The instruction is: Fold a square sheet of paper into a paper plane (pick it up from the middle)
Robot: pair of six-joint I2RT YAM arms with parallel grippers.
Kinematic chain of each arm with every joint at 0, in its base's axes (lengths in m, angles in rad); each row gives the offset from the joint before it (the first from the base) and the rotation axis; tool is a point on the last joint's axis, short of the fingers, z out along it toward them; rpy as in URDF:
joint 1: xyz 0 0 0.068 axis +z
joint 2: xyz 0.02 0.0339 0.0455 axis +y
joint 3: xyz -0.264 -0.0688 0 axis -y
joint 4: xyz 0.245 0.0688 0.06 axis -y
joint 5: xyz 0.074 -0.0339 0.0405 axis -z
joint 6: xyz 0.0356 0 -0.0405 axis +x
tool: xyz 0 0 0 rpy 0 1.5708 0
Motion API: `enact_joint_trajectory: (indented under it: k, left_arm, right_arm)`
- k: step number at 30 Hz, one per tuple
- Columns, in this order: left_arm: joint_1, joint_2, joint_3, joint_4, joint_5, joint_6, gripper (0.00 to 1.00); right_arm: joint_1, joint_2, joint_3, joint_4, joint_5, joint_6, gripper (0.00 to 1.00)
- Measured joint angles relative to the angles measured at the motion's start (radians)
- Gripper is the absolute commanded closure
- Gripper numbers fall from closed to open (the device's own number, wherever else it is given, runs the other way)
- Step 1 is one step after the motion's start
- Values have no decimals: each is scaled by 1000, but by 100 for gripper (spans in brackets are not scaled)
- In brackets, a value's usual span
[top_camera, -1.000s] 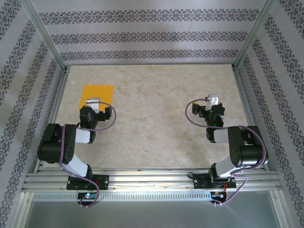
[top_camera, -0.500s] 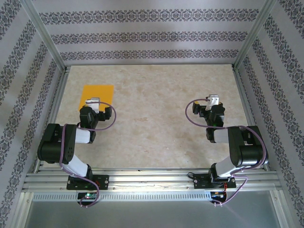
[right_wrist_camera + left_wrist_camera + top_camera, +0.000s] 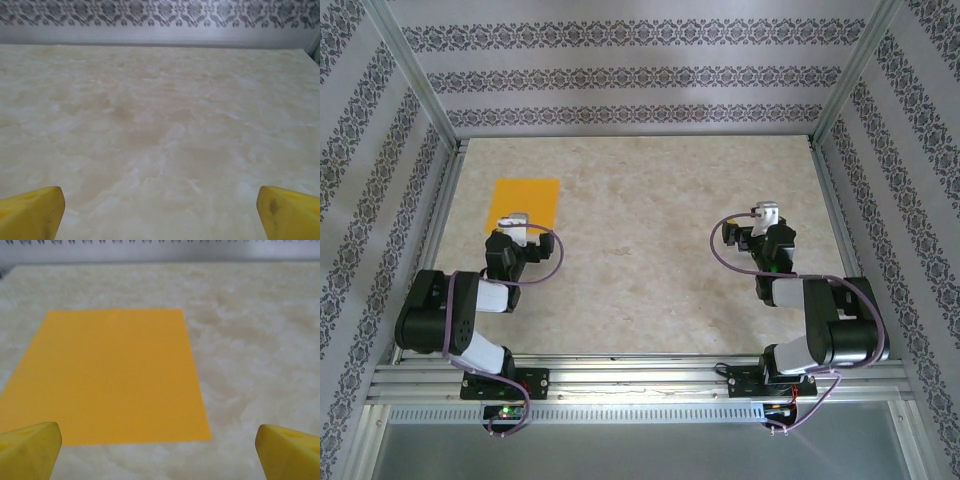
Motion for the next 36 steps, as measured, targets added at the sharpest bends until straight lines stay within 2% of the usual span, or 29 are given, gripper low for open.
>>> enact_joint_trajectory:
  k: [4,7,11,14,18,21,24,30,36]
  left_arm:
    - [0,-101,13,-45,-30,-12,1]
    - [0,-193,69,-225,-88,-71,1]
    - [5,-265,261,-543,-155,-193,1]
    - [23,-286,368,-679,-91,-269,1]
    - [46,-292,374,-706,57,-350,0]
    - [54,-204,423,-774,172,-391,0]
    - [54,-56,560,-887,246,-397,0]
    - [58,138,761,-1036,272,-399,0]
    - [58,287,922,-1149,254,-396,0]
  right_arm:
    - [0,-93,27,-101,-13,12,2]
    - [0,-148,146,-370,-23,30,2]
    - [0,-151,400,-735,-42,131,2]
    - [0,-151,510,-905,-162,220,2]
    - [-4,-148,534,-1008,-331,357,2]
    - [-50,-121,519,-1011,-472,482,2]
    - [-64,-87,514,-1018,-567,544,2]
    - [41,-105,514,-1056,-584,543,2]
    - [60,-124,504,-1062,-579,545,2]
